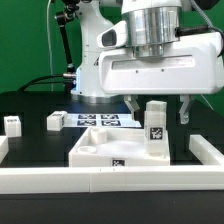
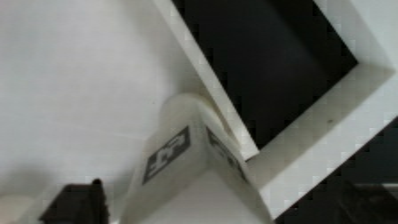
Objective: Assemble square table
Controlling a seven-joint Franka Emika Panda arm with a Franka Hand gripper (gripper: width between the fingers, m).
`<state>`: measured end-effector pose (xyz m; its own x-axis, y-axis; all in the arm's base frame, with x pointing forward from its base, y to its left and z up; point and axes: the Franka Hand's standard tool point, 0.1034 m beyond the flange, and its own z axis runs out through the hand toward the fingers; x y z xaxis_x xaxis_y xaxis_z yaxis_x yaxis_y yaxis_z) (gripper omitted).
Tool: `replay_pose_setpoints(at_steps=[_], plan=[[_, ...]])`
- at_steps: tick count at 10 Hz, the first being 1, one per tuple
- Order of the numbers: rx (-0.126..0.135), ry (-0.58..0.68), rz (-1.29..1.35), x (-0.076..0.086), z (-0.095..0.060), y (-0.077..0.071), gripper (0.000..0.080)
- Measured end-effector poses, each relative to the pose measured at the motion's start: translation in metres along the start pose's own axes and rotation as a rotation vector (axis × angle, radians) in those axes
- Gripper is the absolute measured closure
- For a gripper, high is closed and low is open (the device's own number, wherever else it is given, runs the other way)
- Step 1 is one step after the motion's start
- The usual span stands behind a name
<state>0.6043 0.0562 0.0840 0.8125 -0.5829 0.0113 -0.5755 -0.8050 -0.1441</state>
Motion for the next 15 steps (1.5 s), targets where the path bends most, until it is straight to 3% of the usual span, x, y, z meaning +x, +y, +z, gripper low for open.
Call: replay_pose_setpoints(at_steps=[7, 8, 9, 10, 11, 15], plan=[[-0.009, 0.002, -0.443, 0.0022, 0.0004, 0.0041, 0.015], [-0.008, 0.002, -0.458, 0.0023, 0.0005, 0.0043, 0.0251], [-0.008, 0.002, -0.454, 0.0023, 0.0005, 0.0043, 0.0251], [-0.009, 0.002, -0.454, 0.0023, 0.0006, 0.0044, 0.047], [-0.009, 0.002, -0.454, 0.0024, 0.0006, 0.0045, 0.051], [-0.007, 0.002, -0.314, 0.002, 0.0008, 0.0041, 0.051]])
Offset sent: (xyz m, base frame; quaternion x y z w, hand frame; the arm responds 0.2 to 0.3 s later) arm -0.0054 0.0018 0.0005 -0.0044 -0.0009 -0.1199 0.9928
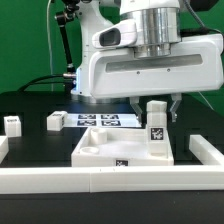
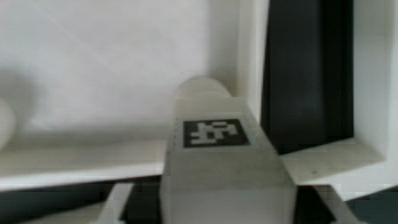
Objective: Assemble square table
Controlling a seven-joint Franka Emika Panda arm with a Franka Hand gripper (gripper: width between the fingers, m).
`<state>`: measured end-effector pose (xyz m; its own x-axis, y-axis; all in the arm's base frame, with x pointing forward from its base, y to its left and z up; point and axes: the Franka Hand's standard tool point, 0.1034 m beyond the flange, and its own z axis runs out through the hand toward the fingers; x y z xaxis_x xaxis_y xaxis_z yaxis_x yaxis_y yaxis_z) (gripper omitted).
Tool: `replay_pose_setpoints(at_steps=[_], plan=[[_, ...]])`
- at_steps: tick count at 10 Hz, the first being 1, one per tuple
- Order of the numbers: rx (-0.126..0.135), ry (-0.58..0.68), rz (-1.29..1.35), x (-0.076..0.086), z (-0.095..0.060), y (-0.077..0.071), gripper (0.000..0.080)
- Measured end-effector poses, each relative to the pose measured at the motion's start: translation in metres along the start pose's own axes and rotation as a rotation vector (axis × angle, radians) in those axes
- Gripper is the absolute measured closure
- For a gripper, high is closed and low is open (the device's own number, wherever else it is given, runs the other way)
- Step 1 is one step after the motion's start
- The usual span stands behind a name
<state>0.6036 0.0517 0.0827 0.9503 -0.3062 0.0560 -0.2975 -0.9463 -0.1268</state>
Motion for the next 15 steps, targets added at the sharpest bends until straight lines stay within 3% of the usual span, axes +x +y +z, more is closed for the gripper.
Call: replay_pose_setpoints(at_steps=[5, 9, 15], plan=[[-0.001, -0.005, 0.439, -0.006, 0.002, -0.011, 0.0509], [-0.002, -0.012, 0.822, -0.015, 0.005, -0.03, 0.0509], [-0.003, -0.022, 1.285, -0.025, 0.007, -0.048, 0.0509]])
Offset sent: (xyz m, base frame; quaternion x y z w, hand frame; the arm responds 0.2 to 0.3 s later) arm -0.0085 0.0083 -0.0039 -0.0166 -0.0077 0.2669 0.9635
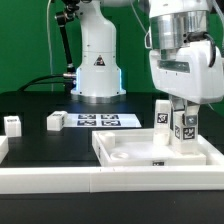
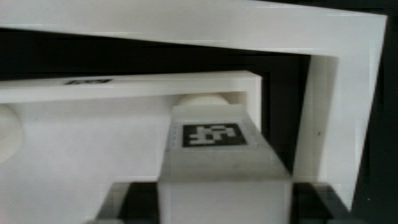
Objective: Assemble square table
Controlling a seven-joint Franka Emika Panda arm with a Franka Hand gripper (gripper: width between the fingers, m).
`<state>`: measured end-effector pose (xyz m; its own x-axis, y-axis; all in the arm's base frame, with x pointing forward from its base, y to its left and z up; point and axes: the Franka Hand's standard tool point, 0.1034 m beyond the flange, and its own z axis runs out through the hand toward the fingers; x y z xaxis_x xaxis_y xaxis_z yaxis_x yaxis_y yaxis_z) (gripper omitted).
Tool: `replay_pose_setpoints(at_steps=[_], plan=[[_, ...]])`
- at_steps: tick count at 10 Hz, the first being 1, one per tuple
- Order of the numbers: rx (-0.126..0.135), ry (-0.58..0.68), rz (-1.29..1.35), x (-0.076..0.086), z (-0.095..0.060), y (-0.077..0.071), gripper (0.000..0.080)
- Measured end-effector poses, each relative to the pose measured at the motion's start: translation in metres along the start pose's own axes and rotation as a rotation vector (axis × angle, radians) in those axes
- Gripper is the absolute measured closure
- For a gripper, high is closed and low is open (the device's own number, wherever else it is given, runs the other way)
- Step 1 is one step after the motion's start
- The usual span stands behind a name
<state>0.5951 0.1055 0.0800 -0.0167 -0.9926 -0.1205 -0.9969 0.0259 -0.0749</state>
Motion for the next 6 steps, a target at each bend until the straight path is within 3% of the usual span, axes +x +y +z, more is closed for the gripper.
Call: replay_pose_setpoints(at_steps=[6], plan=[[-0.005, -0.018, 0.309, -0.0096, 0.0015, 0.0022, 0.0509]])
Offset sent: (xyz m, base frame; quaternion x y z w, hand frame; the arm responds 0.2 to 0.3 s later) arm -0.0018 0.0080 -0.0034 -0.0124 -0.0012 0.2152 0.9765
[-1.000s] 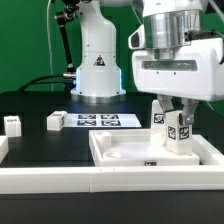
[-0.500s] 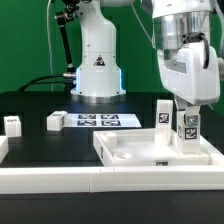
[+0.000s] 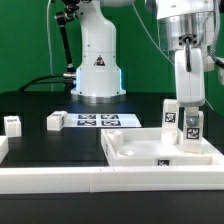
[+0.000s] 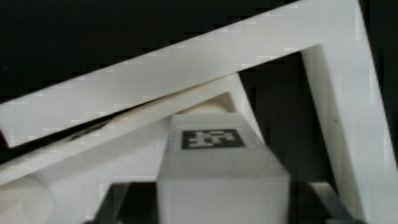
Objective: Assemble square table
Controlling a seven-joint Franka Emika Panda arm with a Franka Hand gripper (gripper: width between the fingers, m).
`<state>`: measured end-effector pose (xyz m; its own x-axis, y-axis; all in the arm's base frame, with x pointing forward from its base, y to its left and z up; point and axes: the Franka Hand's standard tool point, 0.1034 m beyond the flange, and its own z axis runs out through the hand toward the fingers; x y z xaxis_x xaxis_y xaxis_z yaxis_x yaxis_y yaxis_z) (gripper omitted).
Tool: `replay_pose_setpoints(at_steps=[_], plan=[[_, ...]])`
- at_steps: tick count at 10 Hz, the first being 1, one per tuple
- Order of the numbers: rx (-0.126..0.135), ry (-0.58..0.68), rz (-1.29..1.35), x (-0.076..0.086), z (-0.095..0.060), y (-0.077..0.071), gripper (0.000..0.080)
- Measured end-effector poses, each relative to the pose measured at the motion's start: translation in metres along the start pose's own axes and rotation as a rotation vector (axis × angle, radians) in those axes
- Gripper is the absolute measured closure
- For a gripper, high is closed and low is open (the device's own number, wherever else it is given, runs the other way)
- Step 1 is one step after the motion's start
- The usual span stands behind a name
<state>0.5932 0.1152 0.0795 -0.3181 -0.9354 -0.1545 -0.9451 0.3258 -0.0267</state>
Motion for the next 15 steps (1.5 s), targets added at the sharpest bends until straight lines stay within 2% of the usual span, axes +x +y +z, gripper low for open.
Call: replay_pose_setpoints(at_steps=[2, 3, 4, 5, 6, 10, 11, 12, 13, 15], plan=[[-0.001, -0.01, 0.086, -0.0009, 0.0001, 0.0002, 0.0509], [-0.001, -0.01, 0.046, -0.0011, 0.0001, 0.0003, 0.0415], [-0.001, -0.01, 0.005, -0.0011, 0.0001, 0.0003, 0.0249], [0.007, -0.011, -0.043, -0.0012, -0.0006, -0.0012, 0.0249], [0.008, -0.01, -0.132, -0.0013, -0.0006, -0.0012, 0.0173], [0.009, -0.009, -0.421, -0.0013, -0.0005, -0.0012, 0.015], [-0.002, -0.005, -0.529, -0.0012, 0.0, 0.0006, 0.015], [-0.028, 0.0, -0.628, -0.0018, 0.0007, 0.0039, 0.015], [-0.042, 0.002, -0.717, -0.0027, 0.0002, 0.0048, 0.015], [-0.05, 0.005, -0.904, -0.0026, 0.0001, 0.0054, 0.015]])
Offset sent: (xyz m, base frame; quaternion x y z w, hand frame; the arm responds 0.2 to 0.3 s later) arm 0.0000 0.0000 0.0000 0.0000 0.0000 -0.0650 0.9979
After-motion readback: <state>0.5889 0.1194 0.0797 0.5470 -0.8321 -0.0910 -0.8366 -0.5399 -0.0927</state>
